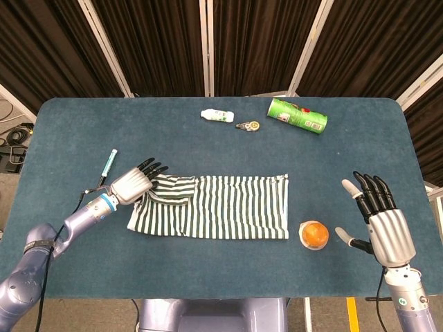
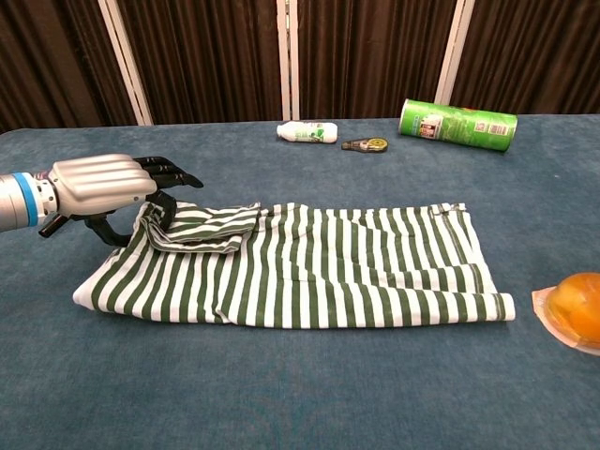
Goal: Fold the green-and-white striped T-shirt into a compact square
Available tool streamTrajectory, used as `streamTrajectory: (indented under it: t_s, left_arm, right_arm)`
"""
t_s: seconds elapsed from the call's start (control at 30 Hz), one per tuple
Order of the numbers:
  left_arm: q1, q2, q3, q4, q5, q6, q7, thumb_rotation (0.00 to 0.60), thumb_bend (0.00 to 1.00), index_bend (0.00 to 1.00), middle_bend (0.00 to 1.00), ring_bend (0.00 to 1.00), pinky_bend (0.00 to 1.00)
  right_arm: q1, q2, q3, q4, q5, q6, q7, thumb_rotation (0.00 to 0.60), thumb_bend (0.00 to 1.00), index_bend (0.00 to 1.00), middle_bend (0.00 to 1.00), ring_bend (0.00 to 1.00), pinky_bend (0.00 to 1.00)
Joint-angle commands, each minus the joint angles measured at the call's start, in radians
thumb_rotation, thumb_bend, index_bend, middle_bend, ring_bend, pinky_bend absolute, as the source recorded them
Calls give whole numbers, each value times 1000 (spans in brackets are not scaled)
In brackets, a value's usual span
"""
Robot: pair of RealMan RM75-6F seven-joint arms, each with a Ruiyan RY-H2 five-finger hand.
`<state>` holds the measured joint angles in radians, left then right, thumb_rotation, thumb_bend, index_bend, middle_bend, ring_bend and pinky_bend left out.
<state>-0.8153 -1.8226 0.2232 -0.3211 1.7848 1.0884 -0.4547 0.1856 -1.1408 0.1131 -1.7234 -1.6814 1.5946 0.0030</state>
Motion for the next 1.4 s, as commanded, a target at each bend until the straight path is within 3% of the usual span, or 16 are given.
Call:
streamTrajectory:
  t_s: [0.03,0.23,0.57,0.9,1.4]
  left_arm:
    - [-1,-2,-1,-1,-1,0,0,600,427,513,0,0,0]
    - [-2,-11,-1,1,-3,-2,-1,600,491,554,0,0,0]
    - [-2,-14,-4,7,-6,3,6,600,539,733,0,0,0]
    - [21,24,-2,2,-8,43,14,600,560,811,0,0,0]
    - [99,151,19,-16,-6,95,27,600,567,821,0,0,0]
  right_arm:
    - [0,0,0,0,-1,0,-1,600,33,164,33,0,0]
    - [-1,1,0,-2,-2,3,-1,600,33,164,33,0,0]
    - [-1,1,1,-3,-1,2,-1,600,33,164,33,0,0]
    - [0,1,2,-1,2,-2,1,600,33,165,33,0,0]
    - [4,-10,-5,3,-4,-14,-17,600,33,165,33,0,0]
